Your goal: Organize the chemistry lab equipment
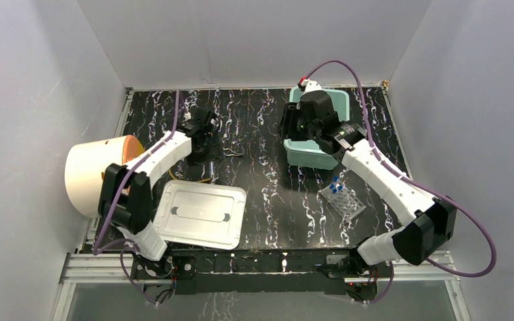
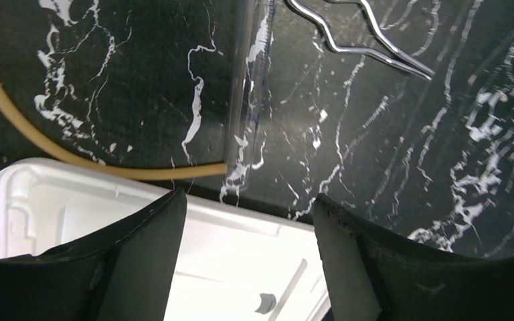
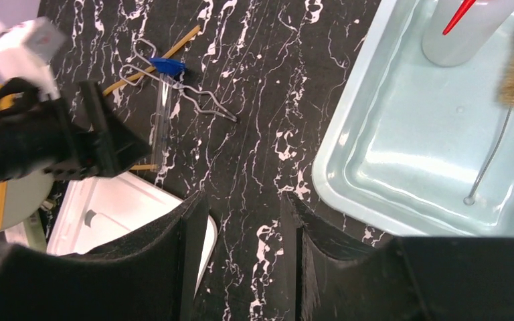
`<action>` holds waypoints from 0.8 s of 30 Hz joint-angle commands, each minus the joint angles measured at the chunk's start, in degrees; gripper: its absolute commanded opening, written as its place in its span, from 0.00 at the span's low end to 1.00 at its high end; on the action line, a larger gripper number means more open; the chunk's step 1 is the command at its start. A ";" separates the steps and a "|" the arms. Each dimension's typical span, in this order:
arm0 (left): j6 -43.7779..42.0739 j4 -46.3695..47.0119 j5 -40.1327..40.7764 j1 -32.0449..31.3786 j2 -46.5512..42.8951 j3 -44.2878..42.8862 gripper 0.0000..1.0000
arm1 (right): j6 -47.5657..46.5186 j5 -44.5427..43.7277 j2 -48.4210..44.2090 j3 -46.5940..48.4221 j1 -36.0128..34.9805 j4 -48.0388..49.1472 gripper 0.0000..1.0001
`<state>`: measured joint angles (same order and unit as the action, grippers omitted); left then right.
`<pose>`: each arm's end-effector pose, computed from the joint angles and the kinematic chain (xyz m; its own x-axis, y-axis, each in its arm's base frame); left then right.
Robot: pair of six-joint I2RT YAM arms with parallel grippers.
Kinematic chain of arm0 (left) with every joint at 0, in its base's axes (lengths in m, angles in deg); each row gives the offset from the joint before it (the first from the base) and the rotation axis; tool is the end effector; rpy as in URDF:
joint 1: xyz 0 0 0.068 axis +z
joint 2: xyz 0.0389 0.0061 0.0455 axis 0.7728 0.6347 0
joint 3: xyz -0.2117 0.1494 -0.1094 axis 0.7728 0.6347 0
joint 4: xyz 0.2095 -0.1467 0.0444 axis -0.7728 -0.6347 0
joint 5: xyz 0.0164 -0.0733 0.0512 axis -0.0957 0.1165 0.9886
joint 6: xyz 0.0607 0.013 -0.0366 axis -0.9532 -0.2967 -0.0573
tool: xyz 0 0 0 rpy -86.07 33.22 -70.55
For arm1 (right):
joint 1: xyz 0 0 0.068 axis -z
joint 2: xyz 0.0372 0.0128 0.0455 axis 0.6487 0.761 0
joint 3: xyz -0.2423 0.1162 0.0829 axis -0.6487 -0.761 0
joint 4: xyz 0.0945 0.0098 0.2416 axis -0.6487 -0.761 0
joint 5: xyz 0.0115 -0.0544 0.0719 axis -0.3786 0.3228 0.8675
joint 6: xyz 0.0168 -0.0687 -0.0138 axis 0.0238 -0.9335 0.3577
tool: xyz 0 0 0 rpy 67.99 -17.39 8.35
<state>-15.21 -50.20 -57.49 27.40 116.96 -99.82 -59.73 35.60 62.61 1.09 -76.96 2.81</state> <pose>0.3288 -0.1294 0.2423 -0.8221 -0.2383 -0.5170 -0.1800 0.9704 -0.1610 0.2737 0.1918 0.3756 -0.5671 0.1428 -0.8112 -0.2543 0.9064 0.3373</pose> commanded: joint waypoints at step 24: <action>-7.47 10.35 -4.59 3.33 13.10 1.05 0.17 | 4.26 3.18 -6.83 -5.43 -0.15 3.99 0.53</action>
<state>-21.71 -39.38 -59.90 30.64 130.82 -98.07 -56.45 37.04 57.24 -3.57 -76.96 3.92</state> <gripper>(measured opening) 0.240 0.524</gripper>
